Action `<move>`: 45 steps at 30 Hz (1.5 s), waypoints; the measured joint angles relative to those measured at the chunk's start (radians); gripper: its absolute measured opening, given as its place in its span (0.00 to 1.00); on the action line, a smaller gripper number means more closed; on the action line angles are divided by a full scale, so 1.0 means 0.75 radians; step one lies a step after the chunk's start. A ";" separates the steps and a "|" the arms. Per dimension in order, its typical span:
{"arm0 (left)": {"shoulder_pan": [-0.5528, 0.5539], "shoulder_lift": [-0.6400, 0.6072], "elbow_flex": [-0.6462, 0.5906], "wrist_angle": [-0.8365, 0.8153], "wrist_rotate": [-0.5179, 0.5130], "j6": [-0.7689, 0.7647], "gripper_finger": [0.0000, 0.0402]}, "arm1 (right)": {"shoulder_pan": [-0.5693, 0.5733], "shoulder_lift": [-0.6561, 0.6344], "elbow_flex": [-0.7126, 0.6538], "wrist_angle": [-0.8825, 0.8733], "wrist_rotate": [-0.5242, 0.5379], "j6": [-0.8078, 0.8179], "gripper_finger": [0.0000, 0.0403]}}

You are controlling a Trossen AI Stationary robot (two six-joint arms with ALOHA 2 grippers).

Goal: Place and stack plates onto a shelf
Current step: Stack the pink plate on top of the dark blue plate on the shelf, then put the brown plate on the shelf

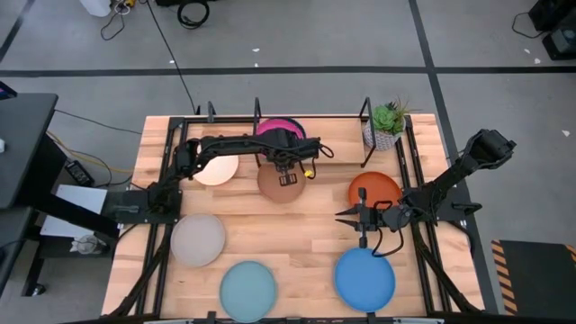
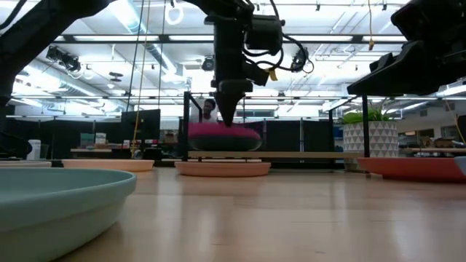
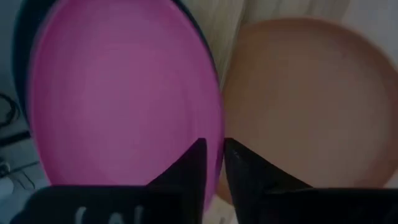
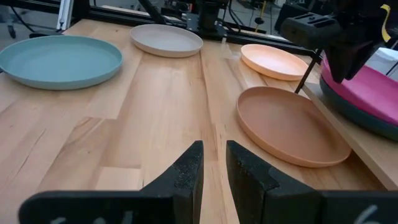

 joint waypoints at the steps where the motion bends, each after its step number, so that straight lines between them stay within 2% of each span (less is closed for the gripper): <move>1: -0.001 0.000 0.000 0.000 0.000 0.001 0.21 | 0.000 0.000 0.000 0.000 0.000 0.000 0.19; 8: -0.063 -0.042 0.055 0.054 0.003 0.072 0.35 | -0.001 0.000 0.000 0.001 0.002 -0.007 0.19; 13: -0.168 -0.071 0.055 0.167 0.334 0.073 0.37 | -0.001 0.000 0.000 0.001 0.002 -0.016 0.19; 16: -0.250 -0.064 0.004 0.259 0.409 -0.029 0.37 | -0.001 0.000 0.000 0.001 0.002 -0.022 0.19; 18: -0.305 -0.053 -0.051 0.280 0.397 -0.068 0.37 | -0.001 0.000 0.000 0.001 0.002 -0.022 0.19; 23: -0.410 -0.052 -0.252 0.389 0.197 -0.193 0.37 | -0.003 0.000 0.000 0.024 0.001 -0.023 0.19; 25: -0.431 -0.051 -0.302 0.409 0.162 -0.259 0.37 | -0.004 -0.001 0.001 0.032 0.001 -0.023 0.19; 29: -0.431 -0.050 -0.394 0.464 0.123 -0.376 0.37 | -0.004 -0.001 0.001 0.051 -0.001 -0.028 0.19; 36: -0.426 -0.051 -0.484 0.566 -0.015 -0.360 0.37 | -0.004 -0.001 0.001 0.052 -0.002 -0.033 0.19; 41: -0.402 -0.051 -0.536 0.619 -0.019 -0.328 0.37 | -0.004 -0.001 0.001 0.045 -0.003 -0.035 0.19; 45: -0.375 -0.051 -0.542 0.626 0.058 -0.325 0.32 | -0.004 -0.001 0.001 0.044 -0.003 -0.035 0.19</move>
